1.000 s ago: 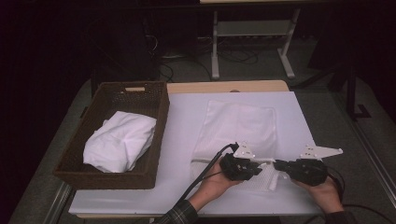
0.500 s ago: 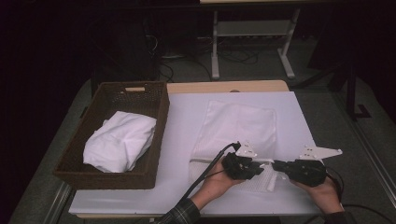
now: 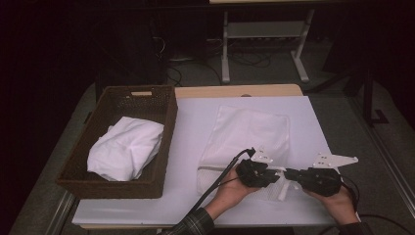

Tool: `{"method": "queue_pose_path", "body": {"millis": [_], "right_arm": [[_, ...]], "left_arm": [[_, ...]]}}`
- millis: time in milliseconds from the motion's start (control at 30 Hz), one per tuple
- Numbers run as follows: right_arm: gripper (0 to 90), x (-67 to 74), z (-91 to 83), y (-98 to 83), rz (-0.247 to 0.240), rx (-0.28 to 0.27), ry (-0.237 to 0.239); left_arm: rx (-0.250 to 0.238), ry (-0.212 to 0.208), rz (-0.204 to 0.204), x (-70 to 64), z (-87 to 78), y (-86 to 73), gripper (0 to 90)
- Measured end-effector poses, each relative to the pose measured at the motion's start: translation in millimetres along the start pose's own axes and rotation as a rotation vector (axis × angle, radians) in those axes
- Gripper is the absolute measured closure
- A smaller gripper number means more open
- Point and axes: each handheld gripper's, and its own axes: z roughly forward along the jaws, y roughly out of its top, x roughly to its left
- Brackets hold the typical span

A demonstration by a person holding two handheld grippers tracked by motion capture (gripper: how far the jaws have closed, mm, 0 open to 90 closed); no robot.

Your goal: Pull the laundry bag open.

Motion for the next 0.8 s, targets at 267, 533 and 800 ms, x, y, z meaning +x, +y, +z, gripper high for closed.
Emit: {"method": "queue_pose_path", "body": {"millis": [267,533,800], "right_arm": [[85.3,0.3,-1.8,-0.1,-0.001,-0.007,0.003],[85.4,-0.2,-2.1,-0.4,-0.006,-0.008,0.001],[85.4,-1.6,-1.3,-1.4,-0.002,0.001,-0.016]], "left_arm": [[0.009,-0.002,-0.038,2.8,-0.2,2.3,81.5],[0.017,0.005,-0.031,4.2,-2.6,3.2,86.3],[0.026,-0.009,-0.003,1.7,-5.2,3.2,86.6]]}}
